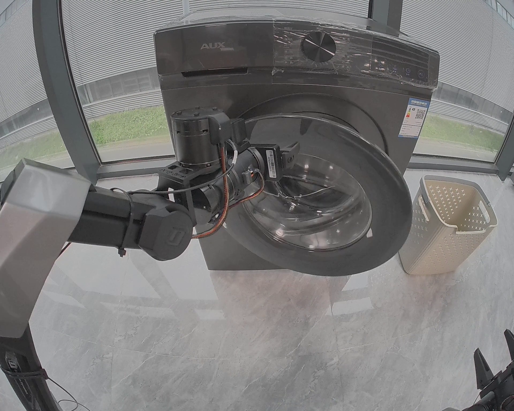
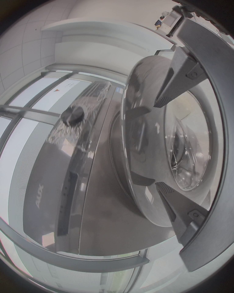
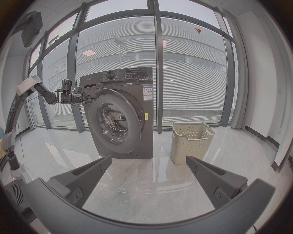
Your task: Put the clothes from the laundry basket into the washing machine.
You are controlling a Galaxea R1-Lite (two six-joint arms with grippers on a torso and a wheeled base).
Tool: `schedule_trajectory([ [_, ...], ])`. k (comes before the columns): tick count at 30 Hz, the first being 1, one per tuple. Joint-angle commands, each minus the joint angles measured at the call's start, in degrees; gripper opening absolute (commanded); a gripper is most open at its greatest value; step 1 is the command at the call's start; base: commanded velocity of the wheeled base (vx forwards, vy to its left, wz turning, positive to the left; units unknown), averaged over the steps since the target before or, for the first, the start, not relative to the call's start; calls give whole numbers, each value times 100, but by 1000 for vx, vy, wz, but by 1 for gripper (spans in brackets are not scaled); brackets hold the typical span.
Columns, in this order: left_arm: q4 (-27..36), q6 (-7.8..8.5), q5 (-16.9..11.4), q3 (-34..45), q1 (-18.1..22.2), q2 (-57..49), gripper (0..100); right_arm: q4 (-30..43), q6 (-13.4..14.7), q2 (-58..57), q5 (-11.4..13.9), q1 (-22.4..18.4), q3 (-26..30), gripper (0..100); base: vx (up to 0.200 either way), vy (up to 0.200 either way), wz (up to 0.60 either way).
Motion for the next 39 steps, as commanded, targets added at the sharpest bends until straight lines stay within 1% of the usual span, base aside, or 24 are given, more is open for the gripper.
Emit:
schedule_trajectory([
  [1,-47,-143,32,1023,13,-623,100,-1,2,-75,-2,0,48,100,0,0,0],
  [3,-74,-143,23,1823,-40,-1195,100,-1,2,-75,-2,0,57,100,0,0,0],
  [4,-82,-143,23,1964,-49,-1283,100,-1,2,-75,-2,-9,57,100,0,0,0],
  [5,-161,-143,32,2878,-207,-2003,100,-1,2,-75,-2,0,57,100,0,0,0],
  [9,-293,-90,49,4627,-427,-3533,100,-1,-7,-75,-2,0,48,100,0,0,0],
  [13,-188,-11,67,5840,-444,-5079,100,-1,-7,-75,-11,-9,57,100,0,0,0],
  [14,-170,42,85,6068,-418,-5422,100,-1,11,-75,-11,-9,57,100,0,0,0],
  [15,-170,42,85,6068,-418,-5422,100,-1,11,-75,-11,-9,57,100,0,0,0],
  [16,-100,112,216,6473,-365,-6090,100,-1,11,-75,-19,0,57,100,0,0,0],
  [17,-74,121,260,6587,-339,-6284,100,-1,2,-75,-11,0,57,100,0,0,0],
  [18,23,121,339,6877,-189,-6767,100,8,-16,-75,-2,-9,48,100,0,0,0],
  [19,23,121,339,6877,-189,-6767,100,8,-16,-75,-2,-9,48,100,0,0,0],
  [20,181,156,339,7184,127,-7329,100,-1,-16,-75,-2,0,48,100,0,0,0],
  [21,181,156,339,7184,127,-7329,100,-1,-16,-75,-2,0,48,100,0,0,0],
  [22,471,244,295,7501,575,-8024,100,8,-16,-66,-2,-9,48,100,0,0,0],
  [25,990,508,287,7808,1006,-8973,100,-1,-16,-66,-2,-26,48,100,0,0,0],
  [27,1324,569,243,7923,1252,-9597,100,-1,-16,-66,-2,-18,48,100,0,0,0],
  [29,1693,569,146,8028,1428,-10072,100,8,-16,-75,-2,-9,48,100,0,0,0],
  [30,1693,569,146,8028,1428,-10072,100,8,-16,-75,-2,-9,48,100,0,0,0],
  [31,2097,578,58,8239,1560,-10397,100,17,-16,-75,-2,-9,48,100,0,0,0],
  [34,2484,587,-109,8424,1902,-10994,100,17,-16,-66,-2,-9,48,100,0,0,0],
  [36,2959,525,-206,8424,2113,-11469,100,17,-25,-75,-2,-9,48,100,0,0,0],
  [37,3319,534,-249,8424,2254,-11794,100,8,-16,-84,7,-9,48,100,0,0,0],
  [39,3556,402,-329,8424,2351,-11882,100,8,-7,-93,33,-26,48,100,0,0,0],
])
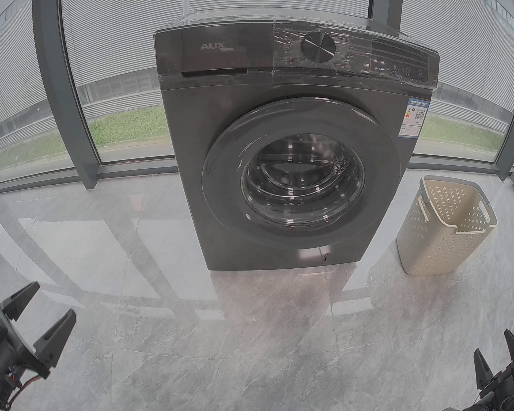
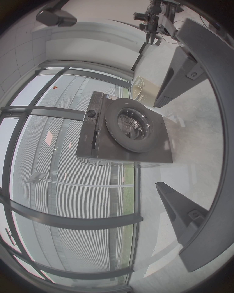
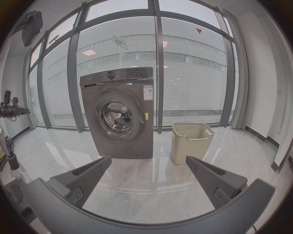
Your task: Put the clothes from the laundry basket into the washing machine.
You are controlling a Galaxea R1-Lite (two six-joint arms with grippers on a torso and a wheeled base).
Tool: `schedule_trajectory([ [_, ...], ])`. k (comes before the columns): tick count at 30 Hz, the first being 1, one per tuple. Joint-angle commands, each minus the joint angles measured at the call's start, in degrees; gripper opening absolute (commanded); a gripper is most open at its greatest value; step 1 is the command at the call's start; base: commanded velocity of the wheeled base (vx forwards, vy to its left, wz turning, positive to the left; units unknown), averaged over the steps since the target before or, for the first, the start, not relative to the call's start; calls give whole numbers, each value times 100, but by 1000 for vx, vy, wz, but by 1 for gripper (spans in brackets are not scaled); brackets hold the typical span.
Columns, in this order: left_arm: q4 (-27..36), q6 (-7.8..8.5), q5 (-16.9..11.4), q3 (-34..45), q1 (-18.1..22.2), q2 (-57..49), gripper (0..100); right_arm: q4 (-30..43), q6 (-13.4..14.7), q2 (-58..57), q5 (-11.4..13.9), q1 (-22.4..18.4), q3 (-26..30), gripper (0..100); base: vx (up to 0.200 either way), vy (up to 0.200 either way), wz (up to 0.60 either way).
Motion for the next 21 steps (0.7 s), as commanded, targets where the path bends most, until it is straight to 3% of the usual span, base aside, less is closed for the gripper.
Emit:
schedule_trajectory([
  [1,1696,-116,-323,1192,1330,-3387,100,-7,48,-93,-19,-28,64,100,0,0,0],
  [3,1625,-424,-297,1192,1382,-3387,100,-86,48,-93,-37,-28,81,100,0,0,0],
  [4,1652,-740,-323,1192,1417,-3387,100,-121,48,-93,-37,-28,81,100,0,0,0],
  [5,1678,-837,-332,1192,1426,-3387,100,-130,57,-93,-46,-19,90,100,0,0,0],
  [6,1678,-819,-323,1192,1426,-3387,100,-130,74,-93,-46,-19,90,100,0,0,0],
  [8,1678,-380,-226,1192,1435,-3387,100,-156,83,-93,-81,-19,90,100,0,0,0],
  [9,1678,-318,-191,1192,1435,-3387,100,-156,83,-93,-81,-19,90,100,0,0,0],
  [10,1687,-37,107,1192,1532,-3387,100,-156,83,-93,-107,-28,90,100,0,0,0],
  [11,1722,77,301,1192,1769,-3387,100,-156,83,-93,-116,-28,90,100,0,0,0],
  [13,1784,315,274,1192,2156,-3387,100,-156,83,-93,-125,-28,90,100,0,0,0],
  [14,1784,315,274,1192,2156,-3387,100,-156,83,-93,-125,-28,90,100,0,0,0],
  [18,2153,191,-754,1192,1954,-3387,100,-490,-49,-93,-90,-19,-191,100,0,0,0],
  [19,2249,209,-780,1166,1954,-3387,100,-648,-75,-93,-107,-19,-473,100,0,0,0],
  [21,2223,279,-754,1157,1954,-3387,100,-692,-66,215,-11,42,-1800,100,0,0,0],
])
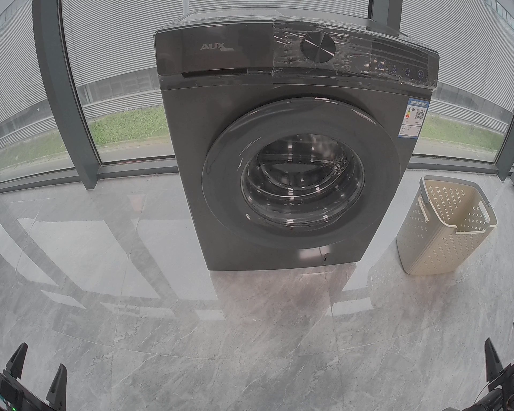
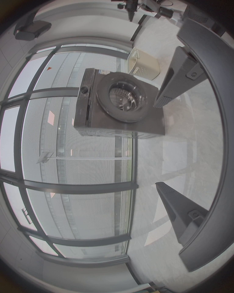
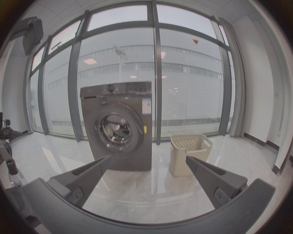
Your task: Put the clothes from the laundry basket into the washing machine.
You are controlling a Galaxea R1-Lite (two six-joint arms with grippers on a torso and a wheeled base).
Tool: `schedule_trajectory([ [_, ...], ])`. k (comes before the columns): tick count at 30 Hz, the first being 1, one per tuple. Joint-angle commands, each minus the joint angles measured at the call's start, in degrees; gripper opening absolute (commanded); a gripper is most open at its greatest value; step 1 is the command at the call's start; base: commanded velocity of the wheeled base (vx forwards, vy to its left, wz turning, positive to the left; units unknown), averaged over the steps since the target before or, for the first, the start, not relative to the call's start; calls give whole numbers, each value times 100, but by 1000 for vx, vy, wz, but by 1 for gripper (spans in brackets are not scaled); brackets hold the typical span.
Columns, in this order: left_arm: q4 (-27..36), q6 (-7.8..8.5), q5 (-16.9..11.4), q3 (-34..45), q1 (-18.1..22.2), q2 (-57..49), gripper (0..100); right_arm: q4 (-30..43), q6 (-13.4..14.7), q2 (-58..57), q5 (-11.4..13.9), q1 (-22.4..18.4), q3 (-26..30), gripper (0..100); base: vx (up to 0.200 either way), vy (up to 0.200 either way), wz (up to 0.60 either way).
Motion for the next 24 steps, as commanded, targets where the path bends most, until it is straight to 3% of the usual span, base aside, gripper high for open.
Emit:
schedule_trajectory([
  [1,187,150,-348,95,-105,-154,100,-250,-71,382,159,101,-1918,100,0,0,0],
  [4,126,247,-383,104,-105,-154,100,181,8,751,493,356,-2085,100,0,0,0],
  [5,134,220,-366,104,-114,-154,100,664,448,936,747,769,-2032,100,0,0,0],
  [6,134,211,-375,95,-114,-154,100,893,764,1050,827,1015,-1962,100,0,0,0],
  [7,134,211,-383,95,-114,-154,100,919,834,1094,844,1103,-1927,100,0,0,0],
  [8,134,220,-383,95,-105,-154,100,1069,1256,1437,923,1533,-1857,100,0,0,0],
  [11,134,273,-383,104,-105,-154,100,910,1300,2105,1002,1859,-1804,100,0,0,0],
  [12,134,273,-375,104,-105,-154,100,726,1309,2430,1020,1955,-1822,0,0,0,0],
  [16,134,211,-348,104,-105,-154,100,75,1247,3256,1099,2008,-1769,0,0,-50,0],
  [19,126,229,-331,104,-105,-154,100,-434,1195,4170,1442,2017,-1822,0,0,-200,0],
  [24,134,211,-331,104,-105,-154,100,-1630,1195,5392,1618,1911,-1909,0,0,-200,0],
])
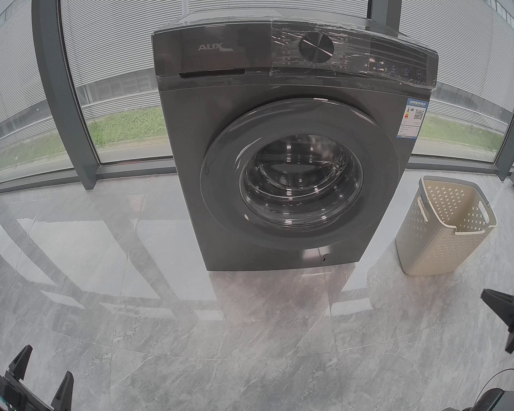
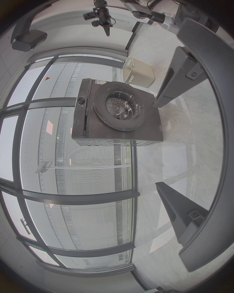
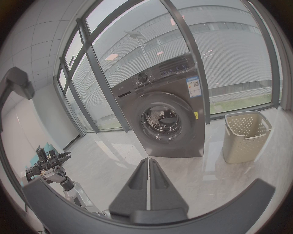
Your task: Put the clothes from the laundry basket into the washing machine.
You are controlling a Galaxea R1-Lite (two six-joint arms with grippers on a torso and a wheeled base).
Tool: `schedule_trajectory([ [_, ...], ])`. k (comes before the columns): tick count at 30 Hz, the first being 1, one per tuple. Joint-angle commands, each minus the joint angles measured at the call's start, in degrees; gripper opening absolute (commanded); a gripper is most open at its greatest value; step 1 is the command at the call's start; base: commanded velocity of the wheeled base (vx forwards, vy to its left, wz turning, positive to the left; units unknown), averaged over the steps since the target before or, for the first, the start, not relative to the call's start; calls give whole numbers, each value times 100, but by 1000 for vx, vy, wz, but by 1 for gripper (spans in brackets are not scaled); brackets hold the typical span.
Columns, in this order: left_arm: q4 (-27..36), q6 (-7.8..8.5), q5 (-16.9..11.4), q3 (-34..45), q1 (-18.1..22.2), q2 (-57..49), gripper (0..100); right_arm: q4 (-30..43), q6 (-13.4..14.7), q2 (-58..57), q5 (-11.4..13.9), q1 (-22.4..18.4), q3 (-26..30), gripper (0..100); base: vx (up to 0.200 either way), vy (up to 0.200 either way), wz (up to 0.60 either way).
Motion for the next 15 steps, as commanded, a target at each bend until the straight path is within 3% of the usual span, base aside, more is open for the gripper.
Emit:
schedule_trajectory([
  [1,6,-3,2,101,-7,-66,100,-1282,67,2252,381,129,-125,0,0,-200,0],
  [6,6,-12,-7,101,-7,-66,100,-1853,32,3078,416,173,-300,0,0,-200,0],
  [15,6,-29,-7,101,-7,-66,100,-2416,84,3465,662,261,-28,0,0,0,0],
])
